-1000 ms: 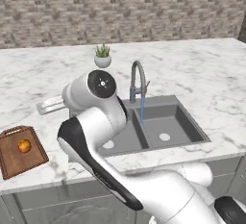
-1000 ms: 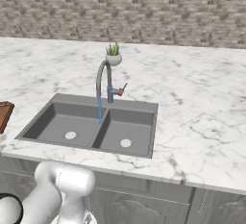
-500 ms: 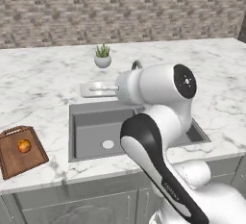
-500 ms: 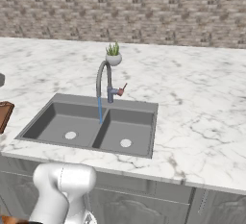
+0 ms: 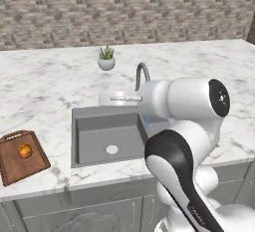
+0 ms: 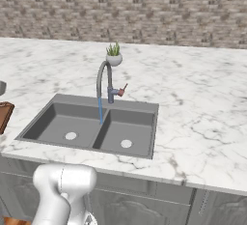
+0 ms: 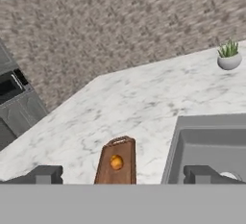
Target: Pick the peach from the sink and place it on the cutting board to airdry. Then turn off the sink faucet.
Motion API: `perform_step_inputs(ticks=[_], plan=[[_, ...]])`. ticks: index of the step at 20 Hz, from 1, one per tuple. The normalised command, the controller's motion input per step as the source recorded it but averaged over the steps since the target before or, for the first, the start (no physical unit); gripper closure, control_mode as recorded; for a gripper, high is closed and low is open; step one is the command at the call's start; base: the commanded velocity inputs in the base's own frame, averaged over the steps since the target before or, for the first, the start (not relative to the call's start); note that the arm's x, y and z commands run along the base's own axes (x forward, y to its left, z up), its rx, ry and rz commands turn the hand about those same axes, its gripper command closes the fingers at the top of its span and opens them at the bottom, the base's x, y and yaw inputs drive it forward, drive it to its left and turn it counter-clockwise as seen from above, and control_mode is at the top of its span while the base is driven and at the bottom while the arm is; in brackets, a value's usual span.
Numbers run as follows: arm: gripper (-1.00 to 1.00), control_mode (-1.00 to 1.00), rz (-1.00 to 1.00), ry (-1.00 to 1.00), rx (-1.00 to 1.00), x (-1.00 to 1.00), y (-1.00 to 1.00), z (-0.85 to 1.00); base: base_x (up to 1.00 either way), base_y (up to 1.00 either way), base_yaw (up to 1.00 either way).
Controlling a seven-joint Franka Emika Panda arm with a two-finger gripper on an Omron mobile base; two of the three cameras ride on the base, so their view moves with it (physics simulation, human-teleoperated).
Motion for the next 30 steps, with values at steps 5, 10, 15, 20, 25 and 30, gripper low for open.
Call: perform_step_inputs(ticks=[5,10,15,20,25,30], plan=[[-1.0,-1.0,0.05,-0.18,-0.02,-0.43,-0.29,0.12,0.0,0.0,0.0],[-1.0,-1.0,0.08,-0.19,-0.03,-0.5,-0.56,0.27,0.0,0.0,0.0],[-1.0,-1.0,0.14,-0.19,-0.02,-0.43,-0.9,0.24,0.0,0.0,0.0],[-1.0,-1.0,0.18,-0.15,-0.04,-0.19,-0.74,0.23,0.0,0.0,0.0],[-1.0,-1.0,0.16,-0.13,-0.04,-0.15,-0.61,0.18,0.0,0.0,0.0],[-1.0,-1.0,0.07,-0.05,0.0,-0.01,-0.21,0.0,0.0,0.0,0.0]])
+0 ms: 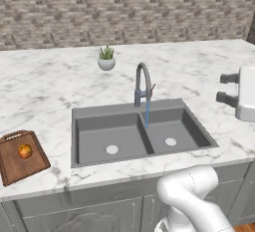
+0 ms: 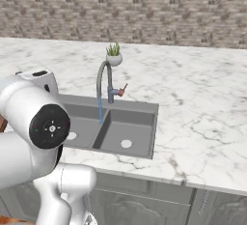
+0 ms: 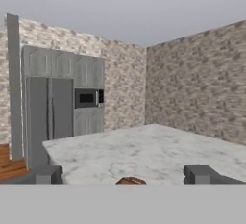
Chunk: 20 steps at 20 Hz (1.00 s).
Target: Pick the peach from the sink and place it on the cutting board to airdry. Then turn off the sink faucet.
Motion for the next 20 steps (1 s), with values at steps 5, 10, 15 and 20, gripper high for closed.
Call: perform_step_inputs(ticks=[5,10,15,20], plan=[[-1.0,-1.0,0.04,0.0,0.0,0.11,-0.26,-0.12,0.0,0.0,0.0],[-1.0,-1.0,0.03,0.01,0.0,0.25,-0.44,-0.2,0.0,0.0,0.0],[-1.0,-1.0,0.05,0.04,0.0,0.34,-0.38,-0.26,0.0,0.0,0.0],[-1.0,-1.0,0.05,0.07,0.0,0.54,-0.27,-0.2,0.0,0.0,0.0]])
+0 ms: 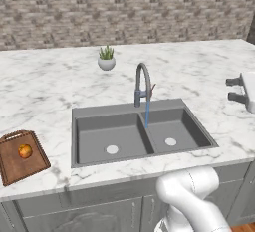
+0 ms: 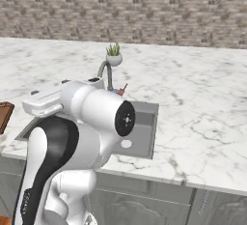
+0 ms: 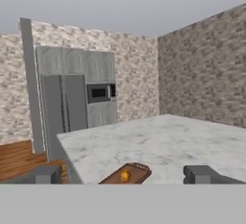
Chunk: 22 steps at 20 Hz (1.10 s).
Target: Pick the peach from the sink and place it on the cutting board to airdry. Then turn off the sink faucet.
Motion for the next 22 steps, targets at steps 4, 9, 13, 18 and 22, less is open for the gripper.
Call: perform_step_inputs(ticks=[4,9,13,18,22], plan=[[-1.0,-1.0,0.06,0.08,0.0,0.61,-0.21,-0.21,0.0,0.0,0.0],[-1.0,-1.0,0.09,0.02,0.0,0.46,-0.19,-0.15,0.0,0.0,0.0],[-1.0,-1.0,0.1,0.0,0.0,0.22,-0.23,-0.22,0.0,0.0,0.0],[-1.0,-1.0,0.12,0.0,0.0,0.28,-0.08,-0.26,0.0,0.0,0.0],[-1.0,-1.0,0.12,0.0,0.0,0.33,-0.03,-0.24,0.0,0.0,0.0]])
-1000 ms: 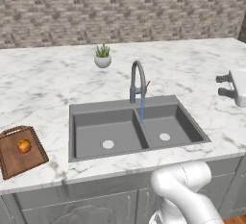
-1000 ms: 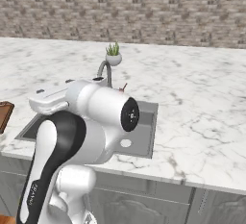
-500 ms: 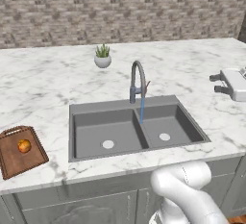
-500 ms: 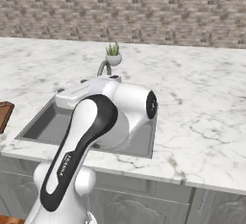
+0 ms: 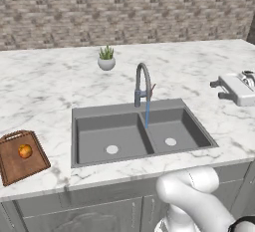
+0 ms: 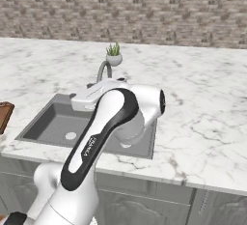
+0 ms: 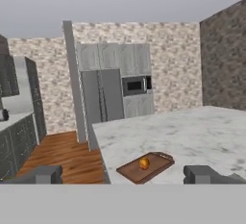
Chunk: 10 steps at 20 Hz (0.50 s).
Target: Pick the peach from the sink and place it on the cutting board to airdry. Then turn off the sink faucet.
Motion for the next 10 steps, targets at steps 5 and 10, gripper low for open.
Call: perform_step_inputs(ticks=[5,10], plan=[[-1.0,-1.0,0.1,0.0,0.0,0.34,-0.02,-0.29,0.0,0.0,0.0],[-1.0,-1.0,0.01,-0.02,0.0,0.14,-0.05,-0.16,0.0,0.0,0.0]])
